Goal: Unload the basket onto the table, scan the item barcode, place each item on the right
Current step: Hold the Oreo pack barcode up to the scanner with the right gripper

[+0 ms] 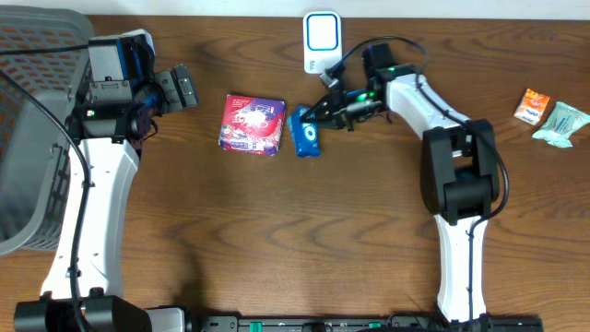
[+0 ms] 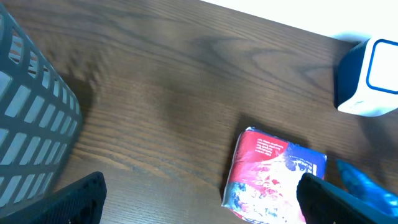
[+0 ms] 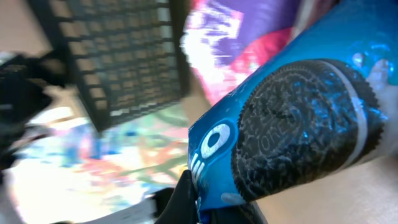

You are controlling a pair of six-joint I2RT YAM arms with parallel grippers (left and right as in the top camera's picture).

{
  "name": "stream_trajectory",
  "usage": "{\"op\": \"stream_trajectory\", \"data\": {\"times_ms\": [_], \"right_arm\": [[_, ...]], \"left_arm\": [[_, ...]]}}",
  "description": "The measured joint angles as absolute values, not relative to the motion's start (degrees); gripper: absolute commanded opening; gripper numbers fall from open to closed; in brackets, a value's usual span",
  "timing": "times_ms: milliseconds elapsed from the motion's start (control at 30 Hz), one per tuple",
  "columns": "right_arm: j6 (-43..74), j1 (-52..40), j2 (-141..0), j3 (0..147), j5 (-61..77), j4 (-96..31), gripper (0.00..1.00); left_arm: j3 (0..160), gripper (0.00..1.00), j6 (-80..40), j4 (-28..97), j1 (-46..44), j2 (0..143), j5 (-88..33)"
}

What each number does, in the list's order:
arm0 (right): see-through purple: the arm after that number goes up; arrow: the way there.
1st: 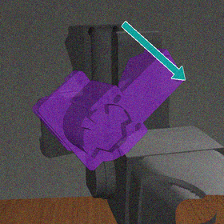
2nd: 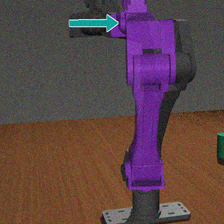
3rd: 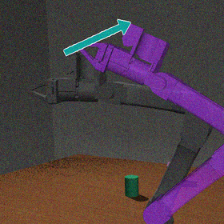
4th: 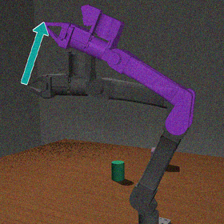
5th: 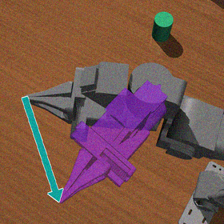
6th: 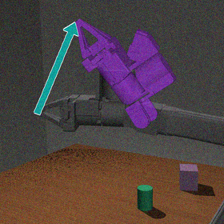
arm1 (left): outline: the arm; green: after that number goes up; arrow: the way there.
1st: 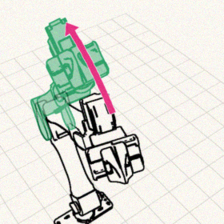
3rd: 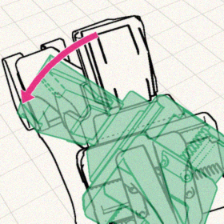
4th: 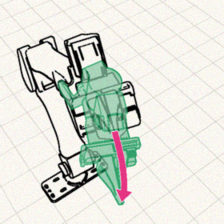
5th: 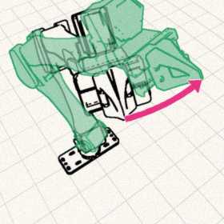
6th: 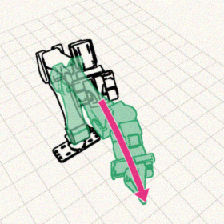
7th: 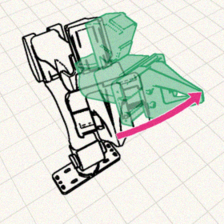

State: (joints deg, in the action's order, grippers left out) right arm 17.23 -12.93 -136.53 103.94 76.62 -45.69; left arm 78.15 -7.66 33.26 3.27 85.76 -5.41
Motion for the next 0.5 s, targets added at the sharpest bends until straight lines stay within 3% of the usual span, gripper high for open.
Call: {"op": "stream_trajectory", "data": {"times_ms": [500], "right_arm": [[38.6, -11.0, -136.5, 103.8, 85.7, -42.7, 0.01]], "left_arm": [[78.1, 0.98, -7.7, 33.3, 3.3, 85.8, -5.4]]}}
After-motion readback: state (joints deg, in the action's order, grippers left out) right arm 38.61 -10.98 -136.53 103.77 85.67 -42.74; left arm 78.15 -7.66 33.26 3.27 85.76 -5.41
